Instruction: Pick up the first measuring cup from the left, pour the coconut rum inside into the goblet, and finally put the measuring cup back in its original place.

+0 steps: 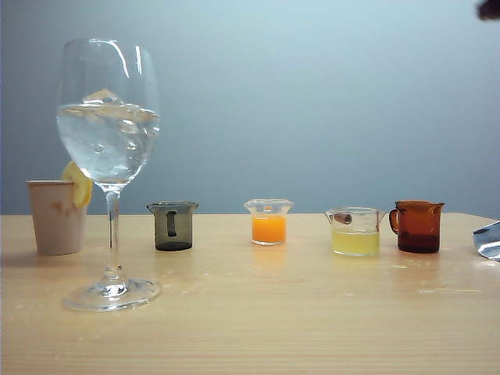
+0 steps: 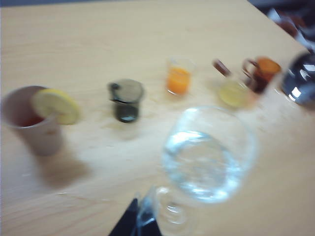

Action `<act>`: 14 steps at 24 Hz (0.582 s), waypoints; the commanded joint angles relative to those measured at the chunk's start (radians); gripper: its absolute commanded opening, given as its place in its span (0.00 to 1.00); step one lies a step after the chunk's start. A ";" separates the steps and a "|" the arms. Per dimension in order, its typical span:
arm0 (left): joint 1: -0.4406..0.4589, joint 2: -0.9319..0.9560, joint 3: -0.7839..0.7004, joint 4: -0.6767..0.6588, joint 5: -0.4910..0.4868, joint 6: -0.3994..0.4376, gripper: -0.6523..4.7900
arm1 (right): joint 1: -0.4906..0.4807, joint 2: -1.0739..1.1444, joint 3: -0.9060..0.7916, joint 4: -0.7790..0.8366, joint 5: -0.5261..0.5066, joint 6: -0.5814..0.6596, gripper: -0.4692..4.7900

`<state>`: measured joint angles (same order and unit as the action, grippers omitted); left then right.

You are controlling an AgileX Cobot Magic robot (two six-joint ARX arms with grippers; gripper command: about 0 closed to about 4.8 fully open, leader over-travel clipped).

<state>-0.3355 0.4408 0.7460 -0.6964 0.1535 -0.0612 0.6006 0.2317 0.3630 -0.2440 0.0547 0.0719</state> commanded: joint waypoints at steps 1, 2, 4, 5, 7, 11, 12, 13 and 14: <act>0.089 -0.068 -0.063 0.006 0.001 0.001 0.11 | 0.000 -0.080 -0.075 0.040 0.134 0.002 0.09; 0.115 -0.094 -0.091 0.006 0.001 0.001 0.11 | -0.001 -0.105 -0.103 0.040 0.172 0.003 0.09; 0.153 -0.141 -0.144 0.007 0.001 0.001 0.11 | 0.000 -0.135 -0.146 0.039 0.196 0.003 0.09; 0.171 -0.166 -0.182 0.033 -0.003 0.001 0.11 | -0.002 -0.147 -0.170 0.040 0.204 0.003 0.09; 0.196 -0.219 -0.251 0.134 -0.003 0.001 0.12 | -0.003 -0.154 -0.207 0.056 0.209 0.006 0.09; 0.223 -0.315 -0.419 0.300 0.001 0.001 0.12 | -0.036 -0.157 -0.264 0.135 0.242 0.006 0.09; 0.227 -0.332 -0.454 0.322 0.000 0.001 0.12 | -0.049 -0.157 -0.274 0.154 0.241 0.006 0.09; 0.229 -0.351 -0.499 0.349 0.000 0.001 0.12 | -0.068 -0.157 -0.286 0.172 0.239 0.006 0.09; 0.229 -0.385 -0.568 0.362 0.000 0.001 0.12 | -0.106 -0.157 -0.303 0.193 0.222 0.007 0.09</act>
<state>-0.1055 0.0750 0.2134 -0.3592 0.1490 -0.0616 0.5167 0.0742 0.0685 -0.0898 0.2882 0.0746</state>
